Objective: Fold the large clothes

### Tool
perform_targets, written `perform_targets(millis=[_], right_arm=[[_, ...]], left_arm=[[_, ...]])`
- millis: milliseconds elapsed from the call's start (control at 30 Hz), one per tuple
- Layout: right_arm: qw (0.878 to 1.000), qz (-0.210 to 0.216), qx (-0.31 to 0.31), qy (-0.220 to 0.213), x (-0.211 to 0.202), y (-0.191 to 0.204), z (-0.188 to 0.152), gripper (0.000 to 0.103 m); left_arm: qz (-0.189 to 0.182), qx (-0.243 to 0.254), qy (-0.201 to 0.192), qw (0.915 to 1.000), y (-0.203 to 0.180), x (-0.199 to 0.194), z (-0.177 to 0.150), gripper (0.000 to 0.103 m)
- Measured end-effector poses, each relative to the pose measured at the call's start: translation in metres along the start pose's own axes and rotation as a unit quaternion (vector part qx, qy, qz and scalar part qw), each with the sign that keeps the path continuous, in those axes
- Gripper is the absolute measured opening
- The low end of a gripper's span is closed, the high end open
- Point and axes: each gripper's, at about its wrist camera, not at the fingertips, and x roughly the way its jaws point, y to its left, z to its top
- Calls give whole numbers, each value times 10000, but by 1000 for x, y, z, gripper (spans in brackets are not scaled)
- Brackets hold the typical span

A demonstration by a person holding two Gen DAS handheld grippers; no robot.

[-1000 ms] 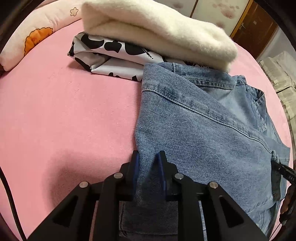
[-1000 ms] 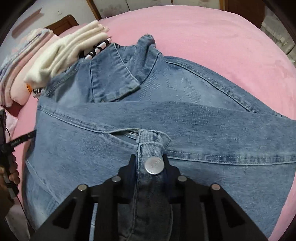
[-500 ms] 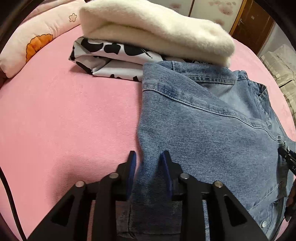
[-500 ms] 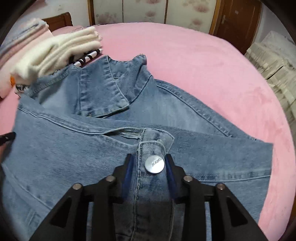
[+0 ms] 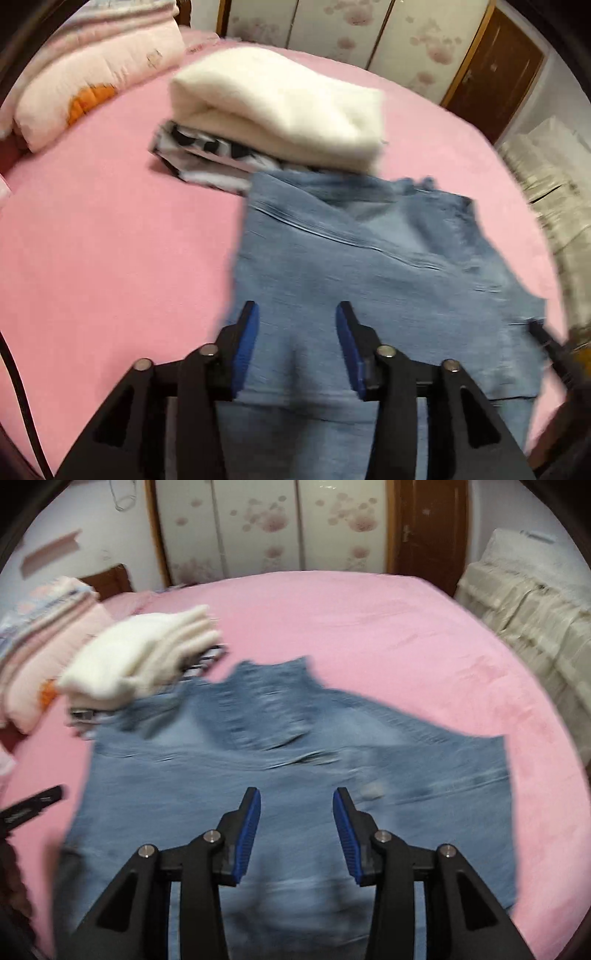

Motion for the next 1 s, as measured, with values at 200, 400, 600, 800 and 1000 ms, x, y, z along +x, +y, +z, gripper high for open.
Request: perform_targets(millis=[200,400,600,800,1000], right_arm=[[9960,564,-372,588,36,34,-28,41],[9961,-118,-330,808,55,-9,-41,41],[9950,-257,-227,939,50,-56,-42,26],[9948,-298,-161,956,37,-53,-38,29],[9952,-163,59,961,10,-65,-34,29]], left_arm=[[-233,173,534,9982,-42,38,-27,44],[287,442,610,9967,-34,60,-33,44],[438,237,680,9964,-13,62,-23,44],[634,239,770,9947,-17,58,-19,46],[520,214,817,9951,-33,30,-20,52]])
